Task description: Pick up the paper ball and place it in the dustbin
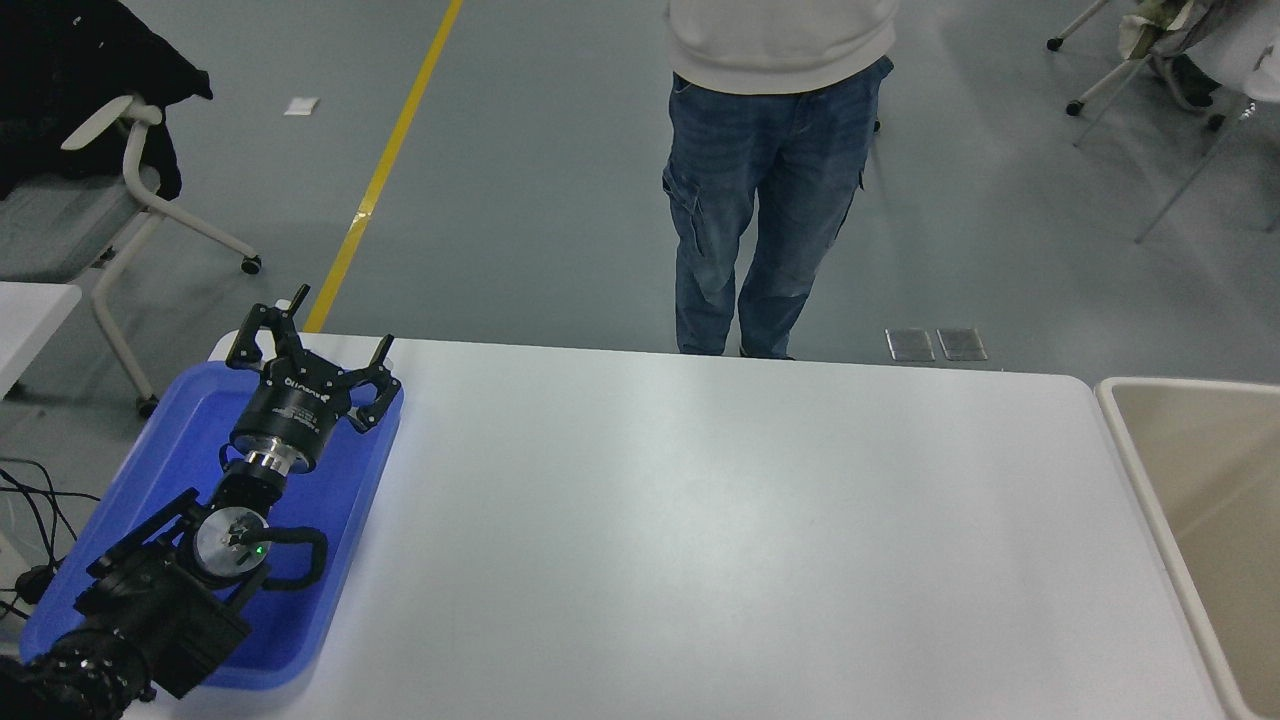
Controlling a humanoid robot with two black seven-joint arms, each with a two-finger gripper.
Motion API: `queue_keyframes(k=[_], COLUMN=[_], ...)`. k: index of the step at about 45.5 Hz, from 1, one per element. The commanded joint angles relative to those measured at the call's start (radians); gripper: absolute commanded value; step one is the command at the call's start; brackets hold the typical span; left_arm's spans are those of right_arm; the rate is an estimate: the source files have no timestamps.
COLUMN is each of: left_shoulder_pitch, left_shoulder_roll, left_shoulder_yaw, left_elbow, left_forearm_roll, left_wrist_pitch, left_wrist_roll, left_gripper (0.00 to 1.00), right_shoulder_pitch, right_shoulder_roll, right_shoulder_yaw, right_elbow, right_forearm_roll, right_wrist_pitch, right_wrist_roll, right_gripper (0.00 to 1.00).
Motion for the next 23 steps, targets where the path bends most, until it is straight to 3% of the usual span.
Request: queue_keyframes(k=[1,6,13,23], left_shoulder_pitch=[0.000,0.000,0.000,0.000], left_shoulder_roll=[0.000,0.000,0.000,0.000], left_shoulder_yaw=[0.000,-0.001,-0.001,-0.001], left_elbow=[0.000,0.000,0.000,0.000], left_forearm_roll=[0.000,0.000,0.000,0.000], left_wrist_pitch=[0.000,0.000,0.000,0.000], left_wrist_roll=[0.000,0.000,0.000,0.000], left_gripper=[1.00,1.00,1.00,1.00], right_shoulder_pitch=[-0.469,-0.573,-0.613,-0.669], right_shoulder_roll=[0.115,0.215,0.275,0.328], right_shoulder_yaw=[0.400,0.484,0.514,0.517], right_elbow=[-0.405,-0.568,-0.616,-0.617], right_forearm_roll=[0.021,0.021,0.023,0.024], right_wrist_pitch=[-0.098,-0.098,-0.146,-0.235], right_wrist_roll=[-0.035,-0.064,-0.139,-0.168], right_gripper=[0.00,0.00,0.00,0.00])
